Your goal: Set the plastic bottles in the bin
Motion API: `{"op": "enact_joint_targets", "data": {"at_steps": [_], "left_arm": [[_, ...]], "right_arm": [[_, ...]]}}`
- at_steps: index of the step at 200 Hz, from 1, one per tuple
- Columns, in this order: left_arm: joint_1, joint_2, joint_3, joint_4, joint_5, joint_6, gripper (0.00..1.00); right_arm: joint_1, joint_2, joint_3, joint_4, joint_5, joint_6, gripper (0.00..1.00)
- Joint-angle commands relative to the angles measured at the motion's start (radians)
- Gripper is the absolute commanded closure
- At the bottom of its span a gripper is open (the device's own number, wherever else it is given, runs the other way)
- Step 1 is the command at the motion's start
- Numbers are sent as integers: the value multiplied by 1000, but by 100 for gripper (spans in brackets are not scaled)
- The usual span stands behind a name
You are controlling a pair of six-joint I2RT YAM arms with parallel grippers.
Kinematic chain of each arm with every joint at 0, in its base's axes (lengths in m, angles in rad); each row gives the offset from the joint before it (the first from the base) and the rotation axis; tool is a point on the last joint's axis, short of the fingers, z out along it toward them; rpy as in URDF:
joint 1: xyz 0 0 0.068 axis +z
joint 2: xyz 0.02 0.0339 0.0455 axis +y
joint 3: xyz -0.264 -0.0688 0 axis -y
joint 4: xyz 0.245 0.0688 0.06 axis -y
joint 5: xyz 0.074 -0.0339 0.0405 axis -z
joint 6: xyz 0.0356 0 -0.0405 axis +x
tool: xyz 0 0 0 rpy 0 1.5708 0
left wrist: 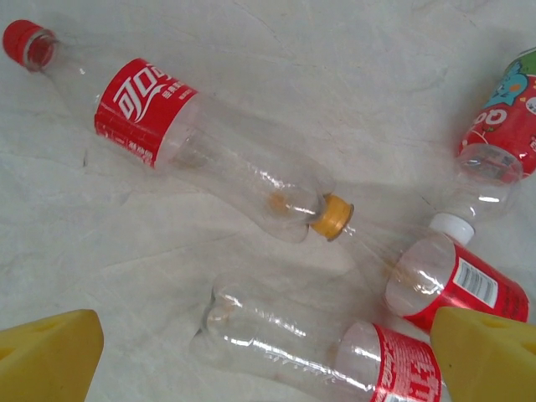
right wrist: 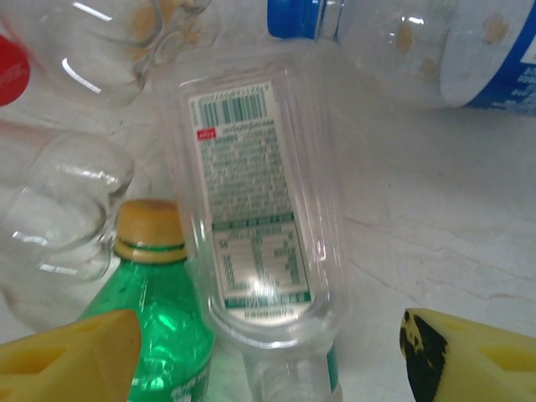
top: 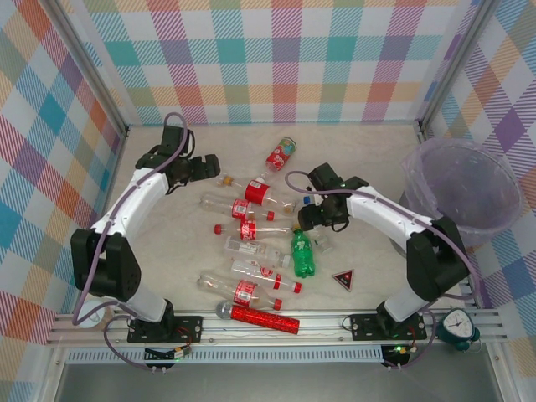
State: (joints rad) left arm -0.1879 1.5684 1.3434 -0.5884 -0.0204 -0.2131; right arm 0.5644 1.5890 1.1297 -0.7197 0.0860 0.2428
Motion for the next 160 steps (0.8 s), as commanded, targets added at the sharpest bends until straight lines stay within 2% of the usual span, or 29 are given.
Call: {"op": "enact_joint_targets", "data": {"at_steps": [1,47,80,160], "left_arm": [[-4,1,2,39,8,32,0],[-6,-48,-29,33,-73,92,0],[-20,-88,-39,41,-96,118,0],[-23,-104,-42,42,-115,127,0]], "right_arm": [[-1,41,40,35,18,33,18],[-1,115,51,74,-3,35,18],[-1,149,47,89,26,32,19],[-1,201,48,131,53,41,28]]}}
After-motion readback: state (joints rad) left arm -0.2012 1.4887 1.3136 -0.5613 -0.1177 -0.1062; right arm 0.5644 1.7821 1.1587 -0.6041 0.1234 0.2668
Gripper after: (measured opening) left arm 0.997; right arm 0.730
